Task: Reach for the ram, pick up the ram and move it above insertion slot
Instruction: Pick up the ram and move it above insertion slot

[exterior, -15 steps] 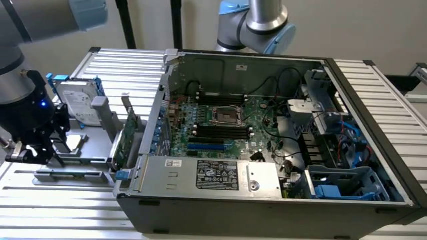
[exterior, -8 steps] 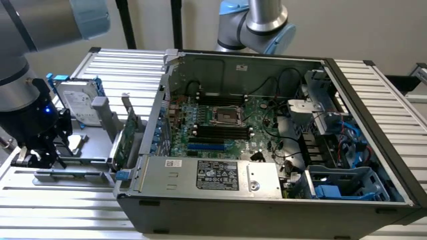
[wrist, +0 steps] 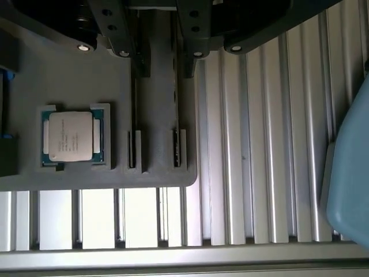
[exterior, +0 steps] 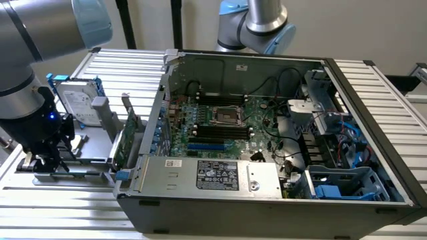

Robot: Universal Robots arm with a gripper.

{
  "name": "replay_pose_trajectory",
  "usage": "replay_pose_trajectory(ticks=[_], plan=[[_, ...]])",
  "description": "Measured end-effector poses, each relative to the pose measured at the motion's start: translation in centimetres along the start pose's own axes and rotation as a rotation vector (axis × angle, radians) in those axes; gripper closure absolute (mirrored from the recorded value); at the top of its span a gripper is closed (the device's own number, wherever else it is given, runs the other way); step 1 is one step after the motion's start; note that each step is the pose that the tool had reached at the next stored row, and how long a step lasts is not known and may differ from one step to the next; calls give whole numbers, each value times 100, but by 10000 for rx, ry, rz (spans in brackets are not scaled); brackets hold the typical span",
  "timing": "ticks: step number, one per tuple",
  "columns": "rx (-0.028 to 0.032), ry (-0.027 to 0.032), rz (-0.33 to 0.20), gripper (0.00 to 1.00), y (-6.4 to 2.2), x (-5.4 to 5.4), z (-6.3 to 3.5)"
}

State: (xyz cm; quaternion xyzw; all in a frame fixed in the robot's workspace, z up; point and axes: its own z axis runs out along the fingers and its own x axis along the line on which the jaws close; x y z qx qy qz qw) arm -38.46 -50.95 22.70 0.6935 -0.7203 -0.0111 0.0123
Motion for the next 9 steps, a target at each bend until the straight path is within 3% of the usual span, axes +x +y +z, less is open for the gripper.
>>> replay_pose_trajectory(ticks=[9], plan=[[0,5,-143,64,3,1,163]])
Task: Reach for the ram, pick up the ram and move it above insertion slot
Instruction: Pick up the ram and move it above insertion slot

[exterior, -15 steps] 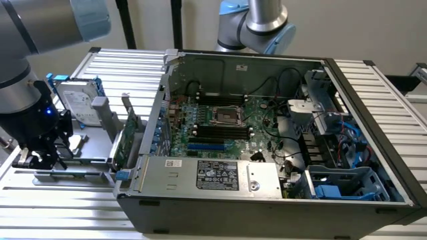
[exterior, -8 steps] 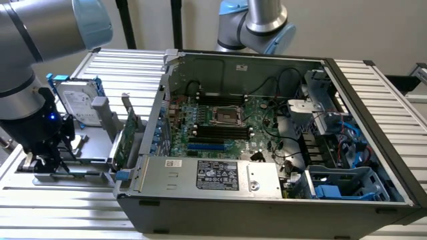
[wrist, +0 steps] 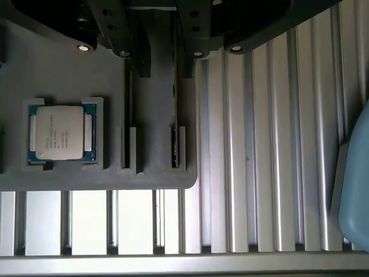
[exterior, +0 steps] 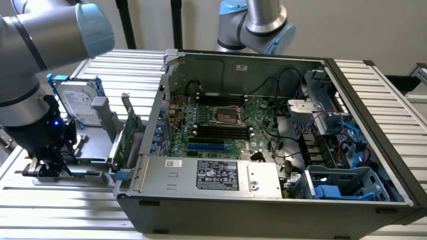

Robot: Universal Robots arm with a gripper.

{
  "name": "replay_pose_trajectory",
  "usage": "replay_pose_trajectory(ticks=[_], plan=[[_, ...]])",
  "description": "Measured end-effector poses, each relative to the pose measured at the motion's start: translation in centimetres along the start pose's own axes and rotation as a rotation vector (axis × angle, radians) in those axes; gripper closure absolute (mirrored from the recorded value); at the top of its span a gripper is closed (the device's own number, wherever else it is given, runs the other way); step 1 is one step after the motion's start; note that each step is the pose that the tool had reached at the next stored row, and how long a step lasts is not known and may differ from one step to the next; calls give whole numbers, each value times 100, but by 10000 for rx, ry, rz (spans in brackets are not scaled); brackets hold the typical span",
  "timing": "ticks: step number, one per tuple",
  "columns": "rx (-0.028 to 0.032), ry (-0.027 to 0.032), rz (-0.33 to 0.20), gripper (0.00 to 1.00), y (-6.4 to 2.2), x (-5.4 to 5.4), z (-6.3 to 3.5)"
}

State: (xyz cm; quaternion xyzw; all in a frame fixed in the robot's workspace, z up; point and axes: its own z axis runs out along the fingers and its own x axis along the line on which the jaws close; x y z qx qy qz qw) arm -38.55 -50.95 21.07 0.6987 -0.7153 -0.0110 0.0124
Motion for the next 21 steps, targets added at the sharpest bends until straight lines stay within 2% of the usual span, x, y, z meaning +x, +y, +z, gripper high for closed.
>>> replay_pose_trajectory(ticks=[6,9,13,16,21], plan=[[7,4,-76,64,4,2,98],[51,3,-93,64,13,13,114],[161,-18,-116,64,19,26,121],[198,-97,-134,64,20,37,131],[197,-258,-162,64,18,59,156]])
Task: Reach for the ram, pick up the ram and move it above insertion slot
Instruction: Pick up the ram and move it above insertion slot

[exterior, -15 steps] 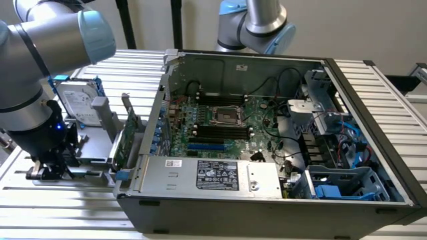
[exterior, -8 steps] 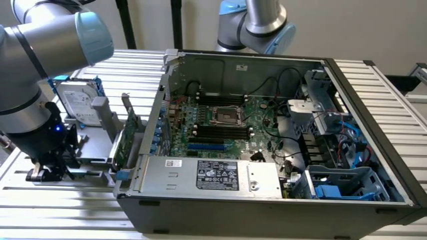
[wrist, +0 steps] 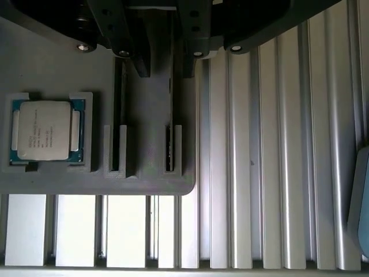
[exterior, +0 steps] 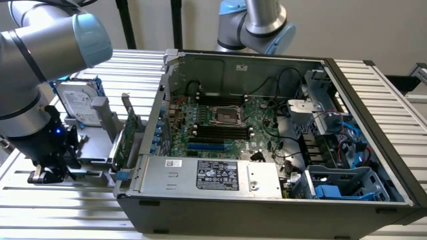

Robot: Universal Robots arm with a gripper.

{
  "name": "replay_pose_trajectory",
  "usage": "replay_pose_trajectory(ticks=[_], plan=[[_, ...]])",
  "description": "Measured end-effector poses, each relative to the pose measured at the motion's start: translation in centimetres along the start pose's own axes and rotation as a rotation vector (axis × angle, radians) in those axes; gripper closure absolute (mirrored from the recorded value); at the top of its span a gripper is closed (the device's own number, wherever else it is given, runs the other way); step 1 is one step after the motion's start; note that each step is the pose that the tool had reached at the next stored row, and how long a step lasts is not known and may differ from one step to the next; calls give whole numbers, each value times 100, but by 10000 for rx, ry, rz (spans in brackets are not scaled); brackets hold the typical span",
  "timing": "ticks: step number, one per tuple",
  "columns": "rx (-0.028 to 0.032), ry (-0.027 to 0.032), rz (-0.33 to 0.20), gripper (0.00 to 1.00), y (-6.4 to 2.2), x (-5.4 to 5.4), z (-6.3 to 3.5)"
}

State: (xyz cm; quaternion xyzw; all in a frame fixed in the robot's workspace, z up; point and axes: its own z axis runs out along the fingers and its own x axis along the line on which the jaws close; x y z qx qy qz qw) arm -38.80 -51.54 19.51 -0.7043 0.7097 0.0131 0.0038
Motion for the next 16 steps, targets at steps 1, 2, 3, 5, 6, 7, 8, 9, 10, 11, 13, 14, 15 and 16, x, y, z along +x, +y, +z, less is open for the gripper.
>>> replay_pose_trajectory(ticks=[1,2,3,5,6,7,8,9,10,11,13,14,15,16], plan=[[1,-15,-1,64,0,2,3],[-1,-24,-1,64,0,4,4],[-3,-29,-1,64,0,5,4],[-13,-35,-1,64,-1,6,5],[-29,-34,-2,64,0,7,5],[-45,-34,-5,64,0,7,5],[-57,-33,-13,64,0,7,5],[-62,-33,-25,64,0,7,5],[-64,-33,-35,64,0,7,5],[-64,-34,-43,64,0,7,6],[-67,-33,-58,64,-1,7,4],[-70,-33,-65,64,-2,7,2],[-76,-33,-72,64,-2,7,-1],[-78,-34,-80,64,-3,7,-1]])
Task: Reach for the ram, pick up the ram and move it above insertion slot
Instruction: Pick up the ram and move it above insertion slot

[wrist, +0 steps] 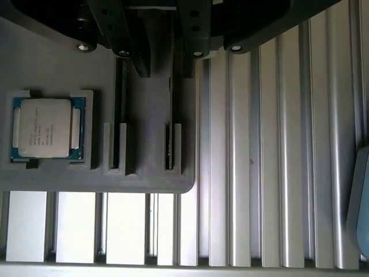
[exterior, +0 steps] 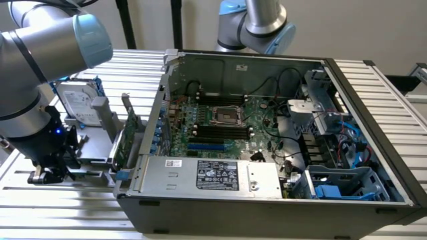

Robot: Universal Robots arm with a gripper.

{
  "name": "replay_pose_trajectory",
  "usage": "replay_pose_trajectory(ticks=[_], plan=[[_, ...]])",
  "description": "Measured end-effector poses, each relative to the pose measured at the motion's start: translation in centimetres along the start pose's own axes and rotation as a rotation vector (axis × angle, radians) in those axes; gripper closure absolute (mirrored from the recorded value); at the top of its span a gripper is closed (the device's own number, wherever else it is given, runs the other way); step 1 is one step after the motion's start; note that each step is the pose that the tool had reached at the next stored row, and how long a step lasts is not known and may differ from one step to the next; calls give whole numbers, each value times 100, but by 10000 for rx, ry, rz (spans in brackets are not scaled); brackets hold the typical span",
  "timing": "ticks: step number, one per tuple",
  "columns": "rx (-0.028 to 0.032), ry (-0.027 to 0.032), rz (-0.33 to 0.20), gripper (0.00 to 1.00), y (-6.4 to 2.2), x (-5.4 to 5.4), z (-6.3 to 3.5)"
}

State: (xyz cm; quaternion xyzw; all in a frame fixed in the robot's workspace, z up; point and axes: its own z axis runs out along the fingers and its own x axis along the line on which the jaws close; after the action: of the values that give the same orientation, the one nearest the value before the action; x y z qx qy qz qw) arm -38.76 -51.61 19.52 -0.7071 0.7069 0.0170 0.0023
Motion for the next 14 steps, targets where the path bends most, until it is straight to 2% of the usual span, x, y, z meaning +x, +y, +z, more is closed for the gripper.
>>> replay_pose_trajectory(ticks=[6,7,8,9,10,14], plan=[[-7,2,-18,64,0,0,-2],[-8,3,-19,65,0,0,-3],[-8,2,-21,72,0,0,-3],[-9,3,-23,72,0,0,-4],[-10,2,-24,79,0,0,-5],[-15,3,-24,79,0,0,-5]])
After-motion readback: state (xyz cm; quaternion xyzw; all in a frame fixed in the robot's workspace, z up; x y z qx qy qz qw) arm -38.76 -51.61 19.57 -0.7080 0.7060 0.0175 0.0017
